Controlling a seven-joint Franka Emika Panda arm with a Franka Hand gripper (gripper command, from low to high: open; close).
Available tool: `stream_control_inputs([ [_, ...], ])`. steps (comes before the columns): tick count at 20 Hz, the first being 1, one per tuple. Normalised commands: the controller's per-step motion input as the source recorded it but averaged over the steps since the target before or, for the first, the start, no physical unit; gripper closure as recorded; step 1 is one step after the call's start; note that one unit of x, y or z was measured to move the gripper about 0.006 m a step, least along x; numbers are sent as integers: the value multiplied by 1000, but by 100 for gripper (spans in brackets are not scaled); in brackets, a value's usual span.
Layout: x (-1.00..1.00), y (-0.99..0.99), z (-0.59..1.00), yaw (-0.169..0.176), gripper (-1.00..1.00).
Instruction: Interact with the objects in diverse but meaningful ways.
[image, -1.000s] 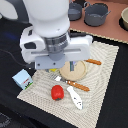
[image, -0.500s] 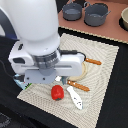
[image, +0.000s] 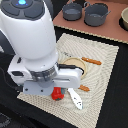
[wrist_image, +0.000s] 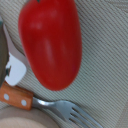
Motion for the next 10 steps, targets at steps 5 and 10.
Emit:
stream_control_inputs([
  [5, 178, -24, -240, -19, -100],
  [10, 5, 21, -266, 0, -100],
])
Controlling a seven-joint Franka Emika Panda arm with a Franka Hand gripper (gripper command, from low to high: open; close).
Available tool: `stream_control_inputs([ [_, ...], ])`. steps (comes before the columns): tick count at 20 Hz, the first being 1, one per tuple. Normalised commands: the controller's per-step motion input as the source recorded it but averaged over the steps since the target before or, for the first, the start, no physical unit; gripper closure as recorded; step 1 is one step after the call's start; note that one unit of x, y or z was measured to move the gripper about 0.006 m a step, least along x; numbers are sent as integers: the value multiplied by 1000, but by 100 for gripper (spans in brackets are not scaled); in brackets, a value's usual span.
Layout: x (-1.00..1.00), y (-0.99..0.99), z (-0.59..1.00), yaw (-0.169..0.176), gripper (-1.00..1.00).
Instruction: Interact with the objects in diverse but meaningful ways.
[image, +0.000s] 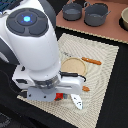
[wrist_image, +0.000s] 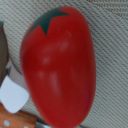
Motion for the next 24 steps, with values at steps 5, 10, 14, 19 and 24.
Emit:
stream_control_inputs([
  [5, 10, 113, -91, 0, -100],
  [10, 3, 32, -161, 0, 100],
  [14, 61, 20, -59, 0, 100],
  [19, 177, 103, 67, 0, 100],
  [24, 331, 279, 549, 0, 100],
])
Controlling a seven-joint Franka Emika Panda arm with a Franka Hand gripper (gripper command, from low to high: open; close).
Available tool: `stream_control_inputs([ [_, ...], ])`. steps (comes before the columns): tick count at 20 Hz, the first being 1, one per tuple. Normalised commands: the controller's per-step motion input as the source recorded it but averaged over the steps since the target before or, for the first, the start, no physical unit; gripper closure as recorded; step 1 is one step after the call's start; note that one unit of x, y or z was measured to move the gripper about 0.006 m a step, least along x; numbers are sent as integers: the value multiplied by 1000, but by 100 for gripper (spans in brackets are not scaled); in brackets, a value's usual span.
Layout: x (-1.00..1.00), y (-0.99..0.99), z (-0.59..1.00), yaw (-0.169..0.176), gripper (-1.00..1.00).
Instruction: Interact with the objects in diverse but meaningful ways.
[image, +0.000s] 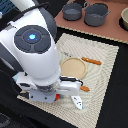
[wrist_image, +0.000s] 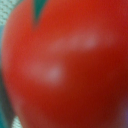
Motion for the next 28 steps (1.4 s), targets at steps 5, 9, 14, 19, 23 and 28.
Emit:
stream_control_inputs([
  [5, 357, 610, 695, 0, 100],
  [9, 419, 951, 744, 8, 100],
  [14, 201, 947, 246, 44, 100],
  [19, 1, 714, -200, 63, 100],
  [23, -160, 339, -484, 55, 100],
  [28, -435, 27, -393, 12, 100],
])
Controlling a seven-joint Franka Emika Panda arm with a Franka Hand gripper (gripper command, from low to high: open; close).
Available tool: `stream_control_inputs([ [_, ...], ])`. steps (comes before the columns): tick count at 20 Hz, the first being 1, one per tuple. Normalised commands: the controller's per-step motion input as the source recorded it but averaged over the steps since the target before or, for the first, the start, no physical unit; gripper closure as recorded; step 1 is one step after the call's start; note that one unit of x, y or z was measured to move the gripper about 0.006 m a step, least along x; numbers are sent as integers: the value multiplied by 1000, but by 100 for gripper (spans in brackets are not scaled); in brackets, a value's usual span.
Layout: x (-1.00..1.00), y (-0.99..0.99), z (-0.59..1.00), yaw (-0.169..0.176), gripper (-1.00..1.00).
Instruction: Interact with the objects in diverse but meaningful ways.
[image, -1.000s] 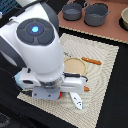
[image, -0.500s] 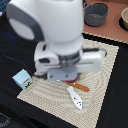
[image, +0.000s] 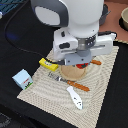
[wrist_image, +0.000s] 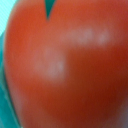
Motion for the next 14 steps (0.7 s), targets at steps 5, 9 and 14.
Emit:
stream_control_inputs([
  [5, -427, -20, -271, 3, 100],
  [9, -410, -28, -176, 1, -100],
  [14, -154, 59, 0, 0, -100],
])
